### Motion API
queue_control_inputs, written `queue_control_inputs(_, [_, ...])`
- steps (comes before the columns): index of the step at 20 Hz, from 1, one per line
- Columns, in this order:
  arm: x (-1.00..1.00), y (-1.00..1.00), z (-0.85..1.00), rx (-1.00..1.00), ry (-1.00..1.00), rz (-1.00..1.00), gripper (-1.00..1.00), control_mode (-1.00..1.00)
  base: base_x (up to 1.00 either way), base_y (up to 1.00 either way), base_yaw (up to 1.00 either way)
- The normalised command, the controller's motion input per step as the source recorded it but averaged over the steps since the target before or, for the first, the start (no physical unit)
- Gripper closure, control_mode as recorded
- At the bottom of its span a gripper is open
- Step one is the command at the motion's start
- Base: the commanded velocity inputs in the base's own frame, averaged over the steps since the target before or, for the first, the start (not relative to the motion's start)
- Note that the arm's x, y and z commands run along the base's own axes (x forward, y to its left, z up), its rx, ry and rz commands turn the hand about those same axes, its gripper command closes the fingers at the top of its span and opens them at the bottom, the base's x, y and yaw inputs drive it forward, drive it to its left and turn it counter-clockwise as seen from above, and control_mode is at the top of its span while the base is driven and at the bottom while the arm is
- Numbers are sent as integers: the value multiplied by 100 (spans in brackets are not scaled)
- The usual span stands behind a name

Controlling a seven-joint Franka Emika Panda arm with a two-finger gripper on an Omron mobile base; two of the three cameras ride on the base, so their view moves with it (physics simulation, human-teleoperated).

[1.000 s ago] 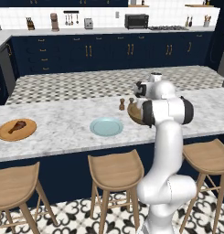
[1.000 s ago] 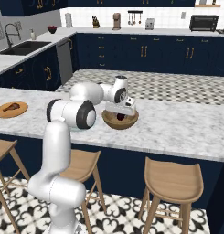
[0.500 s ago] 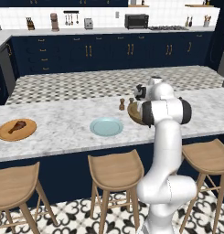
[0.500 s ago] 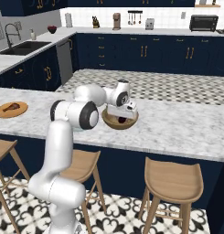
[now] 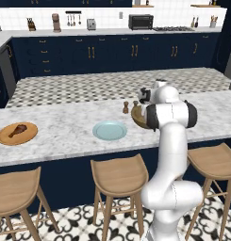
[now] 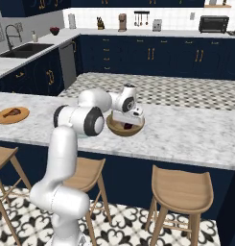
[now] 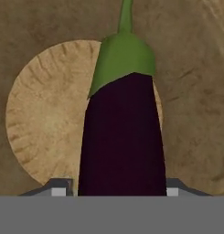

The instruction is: Pick the chicken drumstick and eggplant from their plates and place them in the bowl. Then put the bowl in the fridge.

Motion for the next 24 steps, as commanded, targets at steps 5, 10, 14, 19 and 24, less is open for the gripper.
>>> queue_control_inputs(5, [-41,28,58,-3,0,-6,-100,-100,0,0,0])
queue_control_inputs(10, [-58,32,63,0,0,-6,-100,-100,0,0,0])
queue_control_inputs(14, [-96,4,31,0,-1,-4,-100,-100,0,0,0])
queue_control_inputs(19, [-95,9,4,0,-4,10,-100,-100,0,0,0])
queue_control_inputs(24, [-62,30,6,0,-3,29,-100,-100,0,0,0])
